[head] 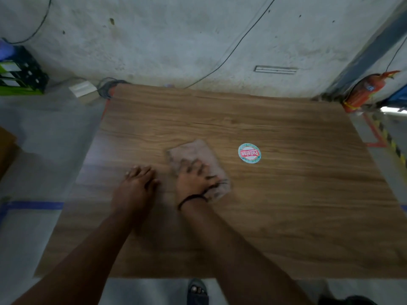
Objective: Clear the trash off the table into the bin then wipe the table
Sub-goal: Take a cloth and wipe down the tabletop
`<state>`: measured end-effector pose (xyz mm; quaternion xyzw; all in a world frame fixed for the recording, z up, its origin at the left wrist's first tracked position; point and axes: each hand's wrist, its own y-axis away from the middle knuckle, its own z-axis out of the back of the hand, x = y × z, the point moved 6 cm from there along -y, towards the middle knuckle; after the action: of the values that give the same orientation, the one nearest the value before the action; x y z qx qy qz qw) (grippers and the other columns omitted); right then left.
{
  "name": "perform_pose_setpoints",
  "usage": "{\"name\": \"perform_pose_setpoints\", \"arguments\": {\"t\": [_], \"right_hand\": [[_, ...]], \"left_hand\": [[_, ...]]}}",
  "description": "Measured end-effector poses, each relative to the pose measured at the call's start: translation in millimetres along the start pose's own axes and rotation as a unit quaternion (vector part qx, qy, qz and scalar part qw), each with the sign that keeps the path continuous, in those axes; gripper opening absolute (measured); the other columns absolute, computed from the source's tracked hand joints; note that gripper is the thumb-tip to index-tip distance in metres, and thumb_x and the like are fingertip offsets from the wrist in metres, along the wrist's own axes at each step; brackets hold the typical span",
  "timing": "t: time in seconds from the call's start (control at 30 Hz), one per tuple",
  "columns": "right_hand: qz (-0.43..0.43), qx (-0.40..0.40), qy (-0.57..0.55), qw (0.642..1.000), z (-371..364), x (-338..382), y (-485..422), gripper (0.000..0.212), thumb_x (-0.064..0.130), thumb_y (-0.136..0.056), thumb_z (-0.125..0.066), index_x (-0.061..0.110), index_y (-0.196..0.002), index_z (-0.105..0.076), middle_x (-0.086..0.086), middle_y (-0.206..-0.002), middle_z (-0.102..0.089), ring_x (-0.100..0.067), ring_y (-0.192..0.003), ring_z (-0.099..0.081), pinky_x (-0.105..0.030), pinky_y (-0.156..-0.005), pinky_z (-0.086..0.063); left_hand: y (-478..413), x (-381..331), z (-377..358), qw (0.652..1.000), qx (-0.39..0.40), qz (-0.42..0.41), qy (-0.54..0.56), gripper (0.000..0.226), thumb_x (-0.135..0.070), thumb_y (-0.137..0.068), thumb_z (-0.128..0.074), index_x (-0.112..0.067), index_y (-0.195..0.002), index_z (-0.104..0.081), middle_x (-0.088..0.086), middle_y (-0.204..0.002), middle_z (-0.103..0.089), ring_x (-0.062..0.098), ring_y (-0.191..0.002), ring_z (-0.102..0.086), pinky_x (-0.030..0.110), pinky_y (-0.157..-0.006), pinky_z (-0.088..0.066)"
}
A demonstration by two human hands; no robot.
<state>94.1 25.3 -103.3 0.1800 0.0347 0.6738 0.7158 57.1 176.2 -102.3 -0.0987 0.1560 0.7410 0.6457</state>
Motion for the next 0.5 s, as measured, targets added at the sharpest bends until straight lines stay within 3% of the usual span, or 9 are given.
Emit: {"name": "perform_pose_setpoints", "arguments": {"t": [0.1,0.17,0.23,0.3,0.4,0.5], "right_hand": [[0.092,0.059,-0.058,0.992,9.0,61.3,13.7,0.043,0.022,-0.098,-0.028,0.023,-0.141,-0.035,-0.019,-0.149,-0.030,-0.042,-0.137,-0.025,-0.072,-0.104,-0.014],[0.116,0.015,-0.093,0.989,35.2,59.5,-2.9,0.043,0.019,-0.098,-0.030,0.023,-0.140,-0.037,-0.017,-0.141,-0.042,-0.039,-0.129,-0.039,-0.059,-0.105,-0.030],[0.069,-0.052,-0.075,0.993,60.5,17.2,-45.3,0.043,0.013,-0.097,-0.031,0.018,-0.138,-0.042,-0.018,-0.135,-0.050,-0.037,-0.125,-0.046,-0.051,-0.103,-0.039],[-0.040,-0.091,-0.068,0.993,77.4,-58.2,-100.4,0.044,0.012,-0.097,-0.030,0.015,-0.139,-0.044,-0.020,-0.138,-0.048,-0.039,-0.128,-0.043,-0.053,-0.105,-0.036],[-0.180,-0.060,-0.048,0.981,78.0,-149.2,-143.7,0.046,0.021,-0.098,-0.030,0.023,-0.144,-0.030,-0.022,-0.152,-0.024,-0.046,-0.139,-0.020,-0.068,-0.108,-0.018],[-0.164,-0.060,0.007,0.985,58.0,-126.7,-134.3,0.043,0.023,-0.099,-0.025,0.023,-0.142,-0.028,-0.025,-0.153,-0.017,-0.050,-0.138,-0.016,-0.074,-0.103,-0.015]], "left_hand": [[-0.5,6.4,-0.6,0.999,0.028,0.021,0.024,0.051,-0.040,-0.090,-0.044,-0.020,-0.137,-0.051,0.007,-0.149,-0.041,0.028,-0.141,-0.032,0.046,-0.101,-0.041],[-0.6,11.1,-0.5,0.999,0.035,0.031,0.024,0.051,-0.040,-0.092,-0.053,-0.027,-0.141,-0.045,0.004,-0.153,-0.036,0.027,-0.142,-0.030,0.045,-0.101,-0.041],[-2.6,10.8,-0.3,0.999,0.027,0.020,0.016,0.048,-0.044,-0.094,-0.050,-0.033,-0.140,-0.045,-0.006,-0.152,-0.036,0.019,-0.144,-0.027,0.041,-0.104,-0.039],[-4.6,8.9,-1.5,0.999,0.029,0.022,0.018,0.046,-0.046,-0.095,-0.046,-0.034,-0.140,-0.045,-0.011,-0.152,-0.035,0.014,-0.144,-0.024,0.037,-0.108,-0.035],[-3.9,6.3,1.3,0.999,0.018,0.034,0.028,0.045,-0.044,-0.096,-0.046,-0.033,-0.140,-0.045,-0.013,-0.151,-0.035,0.012,-0.144,-0.022,0.035,-0.109,-0.032],[-1.1,2.5,6.0,0.998,0.012,0.043,0.033,0.045,-0.044,-0.096,-0.047,-0.033,-0.140,-0.045,-0.012,-0.151,-0.034,0.011,-0.144,-0.022,0.035,-0.110,-0.032]]}}
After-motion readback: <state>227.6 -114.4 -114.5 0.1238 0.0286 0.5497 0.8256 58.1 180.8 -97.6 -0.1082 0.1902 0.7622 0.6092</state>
